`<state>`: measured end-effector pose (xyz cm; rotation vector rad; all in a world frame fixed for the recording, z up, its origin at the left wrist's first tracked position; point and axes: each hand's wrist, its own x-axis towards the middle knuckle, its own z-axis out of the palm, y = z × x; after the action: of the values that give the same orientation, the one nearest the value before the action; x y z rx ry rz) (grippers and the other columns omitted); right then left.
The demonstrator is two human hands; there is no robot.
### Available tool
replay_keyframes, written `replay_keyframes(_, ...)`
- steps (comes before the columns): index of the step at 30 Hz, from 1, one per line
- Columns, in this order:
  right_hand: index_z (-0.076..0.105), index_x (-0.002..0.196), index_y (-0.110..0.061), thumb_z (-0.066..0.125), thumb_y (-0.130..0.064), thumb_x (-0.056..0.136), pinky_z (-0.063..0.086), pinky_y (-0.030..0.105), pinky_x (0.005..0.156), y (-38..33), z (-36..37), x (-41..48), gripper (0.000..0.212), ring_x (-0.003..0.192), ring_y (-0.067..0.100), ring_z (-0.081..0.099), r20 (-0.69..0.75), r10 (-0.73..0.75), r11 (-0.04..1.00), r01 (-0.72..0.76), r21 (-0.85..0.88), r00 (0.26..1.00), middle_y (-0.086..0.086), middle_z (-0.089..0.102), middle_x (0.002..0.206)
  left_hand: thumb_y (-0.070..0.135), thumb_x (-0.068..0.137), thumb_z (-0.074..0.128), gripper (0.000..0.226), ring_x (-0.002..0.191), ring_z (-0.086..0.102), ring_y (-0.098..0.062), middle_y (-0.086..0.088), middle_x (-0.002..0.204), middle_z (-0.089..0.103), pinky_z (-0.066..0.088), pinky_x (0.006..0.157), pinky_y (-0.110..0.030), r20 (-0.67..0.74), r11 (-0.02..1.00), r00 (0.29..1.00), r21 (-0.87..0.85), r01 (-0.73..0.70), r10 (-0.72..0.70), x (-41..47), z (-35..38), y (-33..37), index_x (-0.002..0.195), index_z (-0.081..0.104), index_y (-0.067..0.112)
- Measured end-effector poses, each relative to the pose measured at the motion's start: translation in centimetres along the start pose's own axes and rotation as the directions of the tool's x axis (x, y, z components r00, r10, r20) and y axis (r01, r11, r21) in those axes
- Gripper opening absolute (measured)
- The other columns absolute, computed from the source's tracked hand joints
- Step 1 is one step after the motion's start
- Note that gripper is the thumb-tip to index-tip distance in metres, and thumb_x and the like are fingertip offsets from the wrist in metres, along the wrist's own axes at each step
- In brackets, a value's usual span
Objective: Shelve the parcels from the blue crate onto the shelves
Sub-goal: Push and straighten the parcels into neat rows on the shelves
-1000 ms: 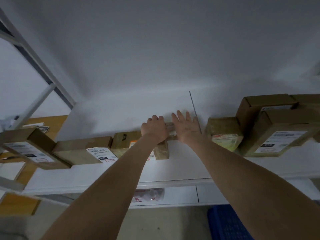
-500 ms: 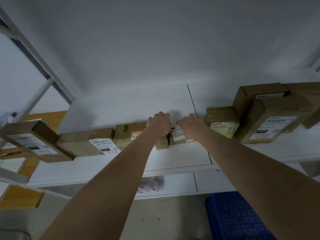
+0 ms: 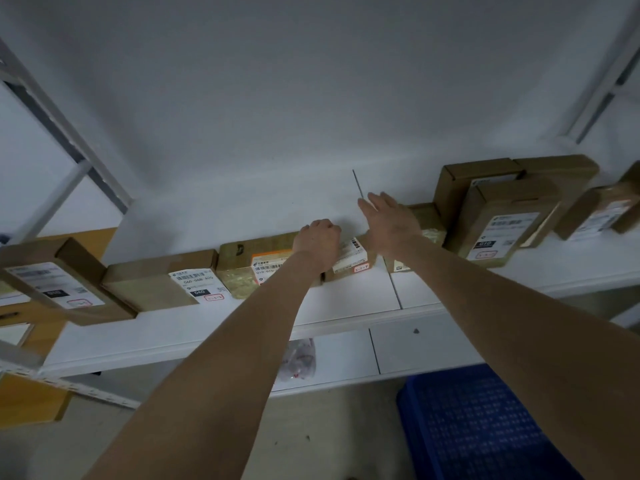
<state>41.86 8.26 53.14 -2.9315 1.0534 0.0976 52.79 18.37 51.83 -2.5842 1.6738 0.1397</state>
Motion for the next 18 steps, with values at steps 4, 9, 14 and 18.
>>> replay_keyframes(4, 0.004, 0.154, -0.013, 0.047, -0.016, 0.097, 0.015, 0.042, 0.119, 2.6, -0.9, -1.3, 0.071, 0.149, 0.028, -0.002, 0.003, 0.034, 0.996, -0.034, 0.085, 0.999, 0.006, 0.001, 0.162, 0.004, 0.091, 0.042, 0.047, 0.127, 0.041, -0.025, -0.007, 0.138, 0.042, 0.047, 0.095, -0.043, 0.039, 1.000, 0.999, -0.002, -0.015, 0.015, -0.5, -0.3, 2.2, 0.137, 0.045, 0.011)
replay_keyframes(9, 0.008, 0.153, -0.010, 0.043, -0.016, 0.099, 0.012, 0.043, 0.120, 4.9, -0.4, -3.2, 0.065, 0.148, 0.030, -0.002, 0.036, 0.010, 0.992, -0.014, 0.123, 0.999, 0.008, 0.002, 0.162, 0.007, 0.092, 0.045, 0.049, 0.126, 0.041, -0.030, -0.012, 0.138, 0.037, 0.046, 0.094, -0.046, 0.139, 1.000, 0.990, -0.021, -0.006, 0.009, -0.4, 0.8, 4.8, 0.140, 0.036, 0.007)
replay_keyframes(14, 0.013, 0.152, -0.010, 0.040, -0.011, 0.097, 0.013, 0.040, 0.120, 6.5, 0.1, -3.9, 0.062, 0.147, 0.030, 0.004, 0.020, 0.012, 0.978, -0.016, 0.206, 1.000, 0.009, 0.006, 0.161, 0.010, 0.094, 0.043, 0.058, 0.136, 0.028, -0.037, -0.019, 0.147, 0.021, 0.037, 0.103, -0.048, 0.164, 0.998, 0.985, -0.018, 0.063, -0.059, 0.2, 2.5, 6.5, 0.147, 0.018, 0.008)
replay_keyframes(18, 0.025, 0.149, -0.015, 0.040, -0.010, 0.095, 0.022, 0.042, 0.116, 7.2, 1.0, -3.8, 0.057, 0.143, 0.032, 0.016, 0.090, -0.024, 0.978, 0.005, 0.209, 0.996, 0.009, 0.019, 0.156, 0.009, 0.092, 0.046, 0.062, 0.133, 0.031, -0.037, -0.018, 0.143, 0.027, 0.036, 0.107, -0.047, 0.227, 0.996, 0.970, 0.003, 0.087, -0.086, 0.7, 3.6, 6.2, 0.147, 0.018, 0.008)
